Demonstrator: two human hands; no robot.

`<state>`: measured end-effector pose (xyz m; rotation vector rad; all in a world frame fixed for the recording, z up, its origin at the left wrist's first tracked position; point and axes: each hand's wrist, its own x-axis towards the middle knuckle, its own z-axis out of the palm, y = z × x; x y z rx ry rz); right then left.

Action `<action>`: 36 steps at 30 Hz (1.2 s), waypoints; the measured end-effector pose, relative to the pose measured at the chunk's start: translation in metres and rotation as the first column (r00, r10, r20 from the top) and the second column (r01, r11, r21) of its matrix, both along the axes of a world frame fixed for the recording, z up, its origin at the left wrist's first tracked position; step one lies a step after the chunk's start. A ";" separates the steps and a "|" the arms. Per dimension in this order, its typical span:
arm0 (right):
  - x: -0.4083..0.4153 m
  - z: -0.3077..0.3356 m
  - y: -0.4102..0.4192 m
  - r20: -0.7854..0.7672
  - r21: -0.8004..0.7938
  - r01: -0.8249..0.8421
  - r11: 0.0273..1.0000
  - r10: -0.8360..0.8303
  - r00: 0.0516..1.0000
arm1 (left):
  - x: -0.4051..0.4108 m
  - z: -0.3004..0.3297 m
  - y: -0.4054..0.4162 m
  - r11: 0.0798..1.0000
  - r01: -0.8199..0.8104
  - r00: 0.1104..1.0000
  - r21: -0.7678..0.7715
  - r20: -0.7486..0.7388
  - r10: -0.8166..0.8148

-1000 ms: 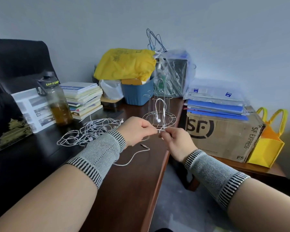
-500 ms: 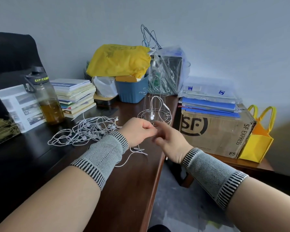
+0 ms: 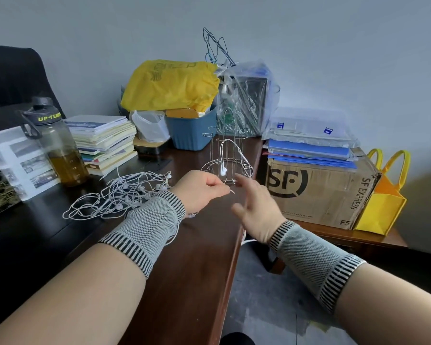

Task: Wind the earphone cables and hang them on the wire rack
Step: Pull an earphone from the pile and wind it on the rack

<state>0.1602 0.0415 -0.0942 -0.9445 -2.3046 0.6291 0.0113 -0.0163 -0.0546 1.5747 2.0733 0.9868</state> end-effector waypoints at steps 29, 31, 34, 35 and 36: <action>-0.012 0.015 0.023 -0.189 -0.173 0.383 0.907 -0.412 0.891 | -0.063 -0.006 -0.025 0.991 -0.128 0.984 0.045 -0.120 0.132; -0.005 0.012 0.033 -0.149 -0.239 0.431 0.870 -0.471 0.869 | -0.068 -0.011 -0.026 0.984 -0.162 0.981 0.074 -0.101 0.169; -0.007 0.010 0.029 0.030 -0.233 0.359 0.904 -0.363 0.931 | -0.067 -0.011 -0.024 0.982 -0.156 0.980 0.111 -0.109 0.168; -0.011 0.010 0.023 0.079 -0.178 0.305 0.935 -0.296 0.952 | -0.064 -0.009 -0.024 0.983 -0.139 0.983 0.122 -0.105 0.152; -0.015 0.010 0.016 0.090 -0.110 0.234 0.966 -0.225 0.970 | -0.059 -0.007 -0.023 0.986 -0.111 0.987 0.128 -0.100 0.124</action>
